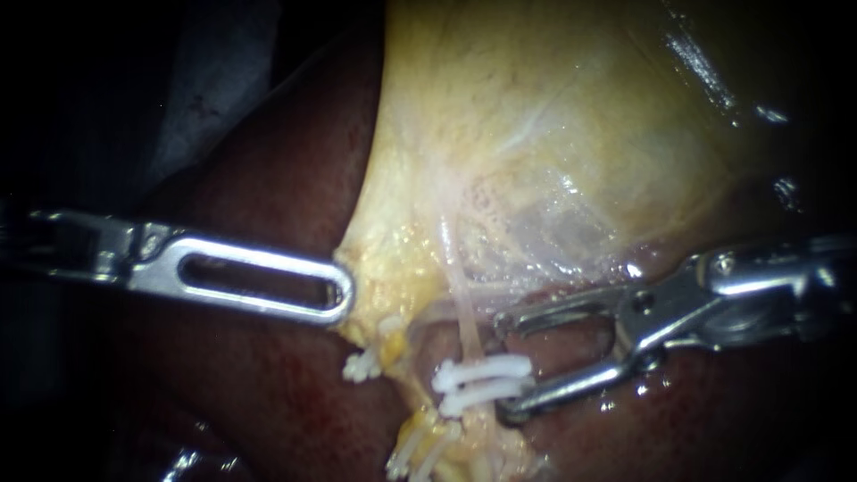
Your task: Going back second clip right tube
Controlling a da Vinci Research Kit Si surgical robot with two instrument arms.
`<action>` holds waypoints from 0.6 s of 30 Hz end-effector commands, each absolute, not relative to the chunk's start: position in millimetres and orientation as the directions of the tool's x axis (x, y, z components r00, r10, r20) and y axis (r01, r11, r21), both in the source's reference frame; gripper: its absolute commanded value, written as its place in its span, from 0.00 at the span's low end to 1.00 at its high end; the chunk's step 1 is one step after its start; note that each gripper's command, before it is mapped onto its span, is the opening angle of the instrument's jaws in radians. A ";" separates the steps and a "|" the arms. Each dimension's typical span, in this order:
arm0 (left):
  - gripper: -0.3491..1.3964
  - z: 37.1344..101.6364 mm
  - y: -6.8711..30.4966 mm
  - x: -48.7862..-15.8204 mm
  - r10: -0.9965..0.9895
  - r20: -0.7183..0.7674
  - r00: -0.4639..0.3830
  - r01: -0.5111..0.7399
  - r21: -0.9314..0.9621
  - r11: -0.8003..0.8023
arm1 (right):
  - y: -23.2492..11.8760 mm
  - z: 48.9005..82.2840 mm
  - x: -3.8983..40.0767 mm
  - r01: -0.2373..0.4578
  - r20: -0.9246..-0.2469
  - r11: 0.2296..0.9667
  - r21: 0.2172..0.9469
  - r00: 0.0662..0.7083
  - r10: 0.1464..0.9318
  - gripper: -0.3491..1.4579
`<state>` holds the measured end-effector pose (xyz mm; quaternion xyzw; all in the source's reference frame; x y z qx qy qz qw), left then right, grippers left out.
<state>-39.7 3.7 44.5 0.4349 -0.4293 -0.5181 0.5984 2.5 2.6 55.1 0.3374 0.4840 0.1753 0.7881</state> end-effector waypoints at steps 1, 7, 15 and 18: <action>0.00 44.5 3.7 -39.7 -0.994 0.063 0.094 0.247 0.965 0.085 | 2.7 54.8 2.2 0.050 -0.648 0.713 0.699 0.465 0.603 0.48; 0.00 44.5 3.7 -39.7 -0.994 0.063 0.094 0.247 0.965 0.085 | 4.4 53.2 0.9 0.044 -0.683 0.748 0.662 0.444 0.579 0.50; 0.00 44.6 3.7 -39.7 -0.994 0.063 0.094 0.247 0.965 0.085 | 6.4 51.7 -0.1 0.020 -0.711 0.783 0.622 0.433 0.554 0.52; 0.00 44.7 3.7 -39.8 -0.993 0.064 0.094 0.247 0.965 0.085 | 6.6 51.6 -0.4 0.020 -0.710 0.782 0.623 0.433 0.555 0.52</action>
